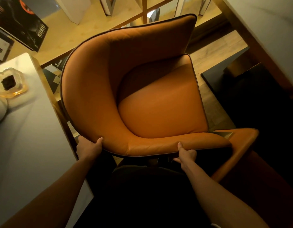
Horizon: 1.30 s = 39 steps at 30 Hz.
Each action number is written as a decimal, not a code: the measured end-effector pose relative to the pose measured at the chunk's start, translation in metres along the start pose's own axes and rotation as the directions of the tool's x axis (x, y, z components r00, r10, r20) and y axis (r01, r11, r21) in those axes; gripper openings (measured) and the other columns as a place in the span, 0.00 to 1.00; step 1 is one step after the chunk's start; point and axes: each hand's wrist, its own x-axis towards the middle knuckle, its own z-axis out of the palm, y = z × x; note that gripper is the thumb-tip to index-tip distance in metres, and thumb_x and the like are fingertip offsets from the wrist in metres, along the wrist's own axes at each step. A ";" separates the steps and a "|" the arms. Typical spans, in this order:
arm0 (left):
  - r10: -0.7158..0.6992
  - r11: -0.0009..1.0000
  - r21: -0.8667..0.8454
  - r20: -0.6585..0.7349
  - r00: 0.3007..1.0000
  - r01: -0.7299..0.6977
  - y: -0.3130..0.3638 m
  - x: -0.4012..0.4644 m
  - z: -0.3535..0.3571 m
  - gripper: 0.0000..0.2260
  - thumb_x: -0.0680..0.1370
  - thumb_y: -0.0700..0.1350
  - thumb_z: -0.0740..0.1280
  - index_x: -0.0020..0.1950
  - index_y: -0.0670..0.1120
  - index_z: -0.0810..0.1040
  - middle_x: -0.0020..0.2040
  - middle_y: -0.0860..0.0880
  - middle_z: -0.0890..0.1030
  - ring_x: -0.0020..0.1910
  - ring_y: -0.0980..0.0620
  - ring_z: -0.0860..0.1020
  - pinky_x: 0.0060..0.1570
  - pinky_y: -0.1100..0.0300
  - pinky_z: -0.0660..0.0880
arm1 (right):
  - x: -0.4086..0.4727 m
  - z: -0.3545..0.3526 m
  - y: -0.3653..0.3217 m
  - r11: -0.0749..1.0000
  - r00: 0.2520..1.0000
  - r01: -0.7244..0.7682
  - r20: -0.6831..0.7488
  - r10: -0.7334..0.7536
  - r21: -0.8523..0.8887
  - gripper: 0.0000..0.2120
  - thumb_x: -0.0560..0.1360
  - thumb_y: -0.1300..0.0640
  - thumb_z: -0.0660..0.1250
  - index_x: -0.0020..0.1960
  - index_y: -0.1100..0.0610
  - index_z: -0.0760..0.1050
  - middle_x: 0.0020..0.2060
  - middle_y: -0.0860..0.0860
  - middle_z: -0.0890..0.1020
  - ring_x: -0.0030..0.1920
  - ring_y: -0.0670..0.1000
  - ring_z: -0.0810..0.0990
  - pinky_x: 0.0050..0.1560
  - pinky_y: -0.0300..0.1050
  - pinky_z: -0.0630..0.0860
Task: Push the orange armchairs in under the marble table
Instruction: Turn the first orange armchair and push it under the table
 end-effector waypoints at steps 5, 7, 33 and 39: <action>-0.018 1.000 -0.001 0.011 1.000 0.018 0.011 -0.005 0.006 0.30 0.73 0.52 0.75 0.66 0.43 0.63 0.65 0.38 0.75 0.48 0.35 0.81 0.49 0.38 0.80 | 0.005 -0.002 -0.015 0.999 0.999 0.013 -0.045 -0.016 -0.053 0.21 0.77 0.54 0.71 0.64 0.64 0.70 0.59 0.61 0.77 0.56 0.64 0.78 0.45 0.59 0.82; -0.021 1.000 -0.009 0.006 1.000 0.021 0.014 -0.007 0.009 0.29 0.73 0.52 0.75 0.65 0.44 0.63 0.65 0.38 0.75 0.48 0.35 0.81 0.47 0.38 0.81 | 0.008 -0.003 -0.020 0.997 0.997 0.026 -0.068 -0.031 -0.077 0.21 0.77 0.53 0.71 0.61 0.66 0.71 0.56 0.62 0.78 0.45 0.61 0.78 0.40 0.56 0.81; -0.197 0.977 -0.095 -0.082 0.977 0.189 0.076 -0.027 0.054 0.25 0.74 0.47 0.75 0.62 0.41 0.66 0.61 0.36 0.75 0.54 0.35 0.78 0.52 0.39 0.77 | 0.045 -0.010 -0.092 0.991 0.982 0.103 -0.151 -0.115 -0.090 0.26 0.75 0.52 0.72 0.64 0.66 0.68 0.59 0.65 0.76 0.57 0.67 0.77 0.55 0.61 0.75; -0.180 0.982 -0.074 -0.063 0.982 0.176 0.087 -0.042 0.068 0.27 0.74 0.48 0.75 0.63 0.39 0.64 0.62 0.35 0.75 0.51 0.34 0.80 0.51 0.38 0.78 | 0.057 -0.019 -0.109 0.983 0.968 0.146 -0.187 -0.166 -0.115 0.28 0.75 0.50 0.72 0.65 0.66 0.67 0.60 0.65 0.75 0.58 0.67 0.76 0.56 0.61 0.74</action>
